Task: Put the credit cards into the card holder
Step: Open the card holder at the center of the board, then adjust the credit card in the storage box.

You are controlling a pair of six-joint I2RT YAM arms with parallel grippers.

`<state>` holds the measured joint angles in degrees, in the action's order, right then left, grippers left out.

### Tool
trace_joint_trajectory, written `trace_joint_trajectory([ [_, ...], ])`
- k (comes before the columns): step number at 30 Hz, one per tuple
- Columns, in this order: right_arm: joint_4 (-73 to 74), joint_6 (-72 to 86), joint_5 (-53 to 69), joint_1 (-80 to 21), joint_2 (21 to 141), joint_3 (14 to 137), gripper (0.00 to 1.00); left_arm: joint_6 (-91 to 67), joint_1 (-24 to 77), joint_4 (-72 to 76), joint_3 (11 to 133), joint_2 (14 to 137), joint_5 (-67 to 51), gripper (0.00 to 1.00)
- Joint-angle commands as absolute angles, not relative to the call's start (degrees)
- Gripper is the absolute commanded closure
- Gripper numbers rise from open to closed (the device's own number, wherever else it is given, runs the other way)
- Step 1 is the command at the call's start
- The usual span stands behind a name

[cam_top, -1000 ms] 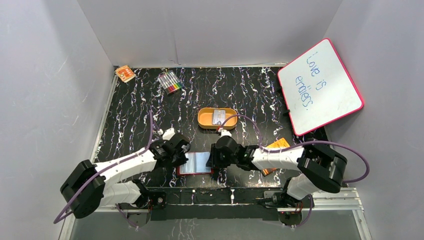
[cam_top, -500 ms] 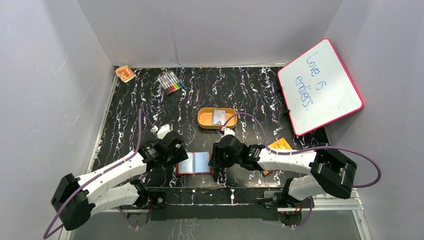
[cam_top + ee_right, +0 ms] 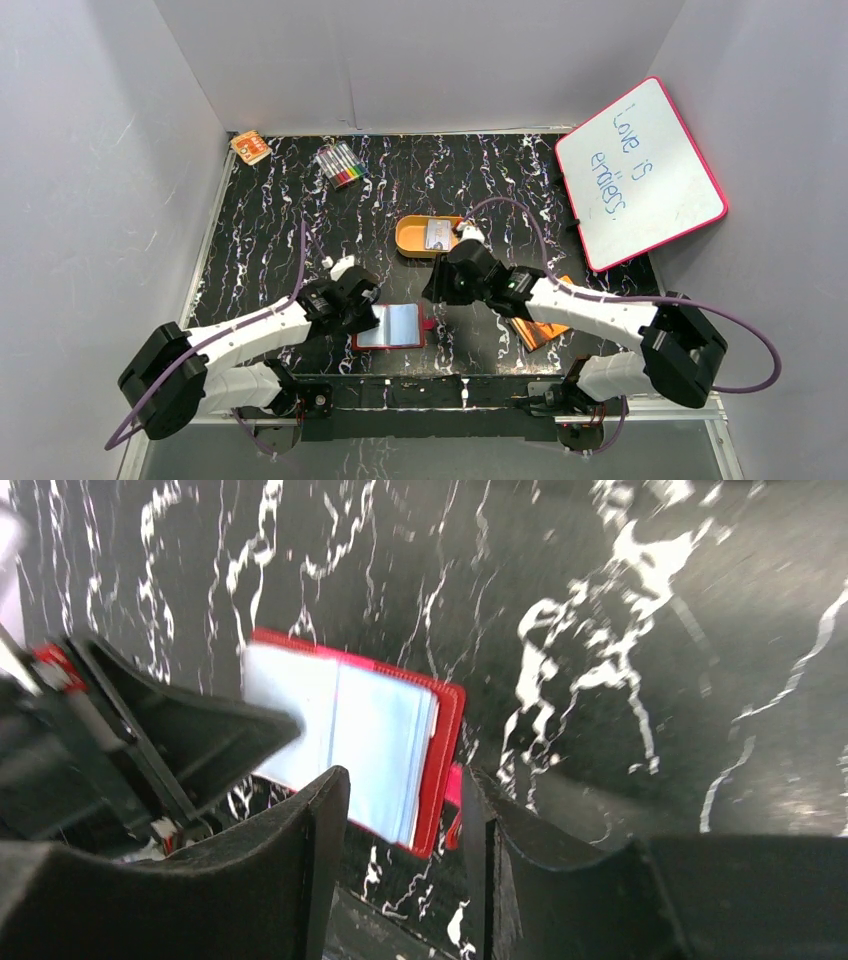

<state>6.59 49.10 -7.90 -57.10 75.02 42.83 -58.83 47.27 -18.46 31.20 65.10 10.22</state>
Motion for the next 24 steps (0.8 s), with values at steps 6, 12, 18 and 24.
trace_joint_trajectory([
  [6, 10.5, 40.2, -6.6, -43.9, 75.0, 55.2, 0.41, -59.8, 46.9, -21.7, 28.6, 57.1, 14.7, 0.84],
  [12, 10.3, 35.8, -1.2, -34.3, 84.9, 63.2, 0.37, -58.7, 46.9, -25.1, 31.2, 49.0, 14.8, 0.58],
  [18, 8.7, 34.2, 3.6, -31.1, 92.9, 67.0, 0.37, -60.3, 46.8, -28.5, 31.7, 44.5, 14.8, 0.48],
  [24, 6.6, 34.4, 5.6, -30.0, 97.5, 67.7, 0.36, -61.9, 46.9, -30.2, 30.6, 42.1, 15.2, 0.46],
])
